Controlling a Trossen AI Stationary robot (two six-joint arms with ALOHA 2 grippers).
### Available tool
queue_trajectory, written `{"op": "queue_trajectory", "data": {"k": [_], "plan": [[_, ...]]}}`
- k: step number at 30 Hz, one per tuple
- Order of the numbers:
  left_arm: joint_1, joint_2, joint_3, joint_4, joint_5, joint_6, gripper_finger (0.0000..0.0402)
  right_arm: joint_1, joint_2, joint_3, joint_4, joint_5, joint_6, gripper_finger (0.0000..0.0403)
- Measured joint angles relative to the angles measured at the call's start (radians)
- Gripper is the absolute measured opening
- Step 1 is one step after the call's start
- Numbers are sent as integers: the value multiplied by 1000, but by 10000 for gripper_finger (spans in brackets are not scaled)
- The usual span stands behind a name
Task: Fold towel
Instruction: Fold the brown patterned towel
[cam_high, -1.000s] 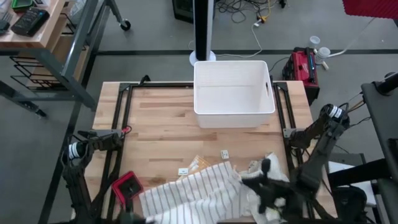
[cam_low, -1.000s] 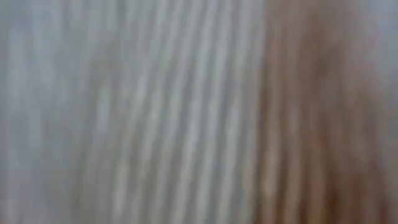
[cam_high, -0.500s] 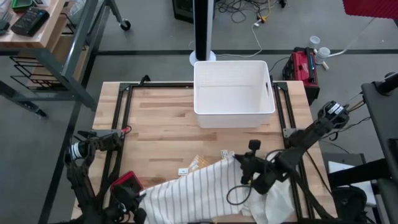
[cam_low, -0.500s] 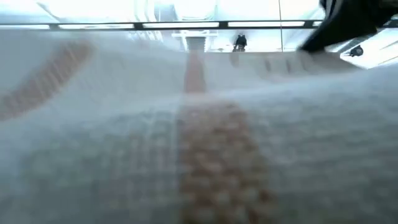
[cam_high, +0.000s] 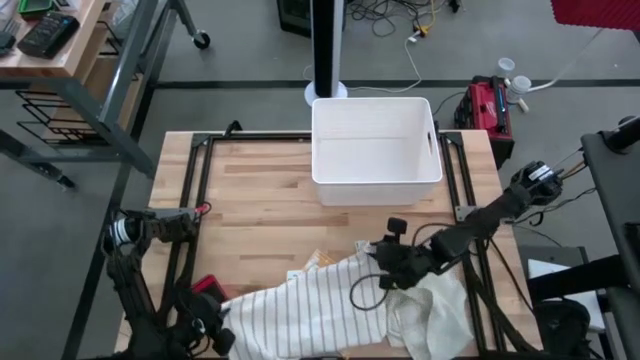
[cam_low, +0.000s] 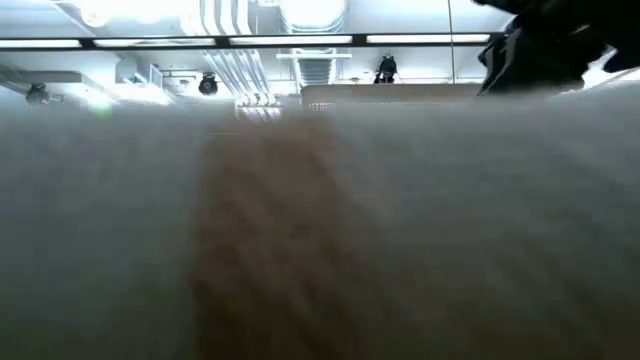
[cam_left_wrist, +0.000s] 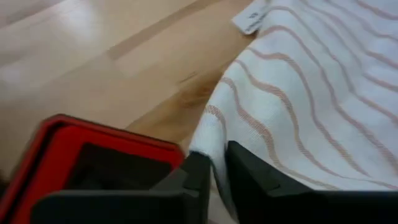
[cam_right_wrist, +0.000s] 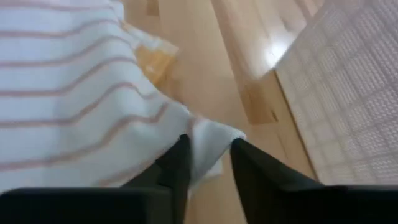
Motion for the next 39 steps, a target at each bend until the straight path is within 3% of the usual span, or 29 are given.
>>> {"op": "queue_trajectory", "data": {"k": [8, 13, 17, 21, 24, 28, 33, 36, 39], "plan": [[23, -100, -112, 45, 2, -12, 146, -60, -2, 99, -171, -10, -34, 211], [19, -112, -197, 265, 6, 5, 196, -32, -2, 102, -178, -40, -66, 239], [13, -111, -251, 492, 6, 112, 218, 26, -2, 77, -176, -81, -48, 245], [25, -103, -308, 498, -64, 114, 219, 41, -1, 56, -129, -65, -9, 239], [61, -103, -354, 499, -170, 114, 210, 41, -1, 25, 16, -67, -25, 228], [118, -103, -399, 527, -188, 132, 194, 41, 0, -28, 204, -197, -70, 210], [132, -126, -378, 699, -173, 425, 183, 81, 0, -41, 249, -432, -57, 194], [131, -137, -346, 869, -100, 654, 180, 128, 2, -41, 249, -466, -11, 187], [137, -125, -311, 954, -48, 724, 176, 184, 11, -33, 246, -461, 17, 183]]}}
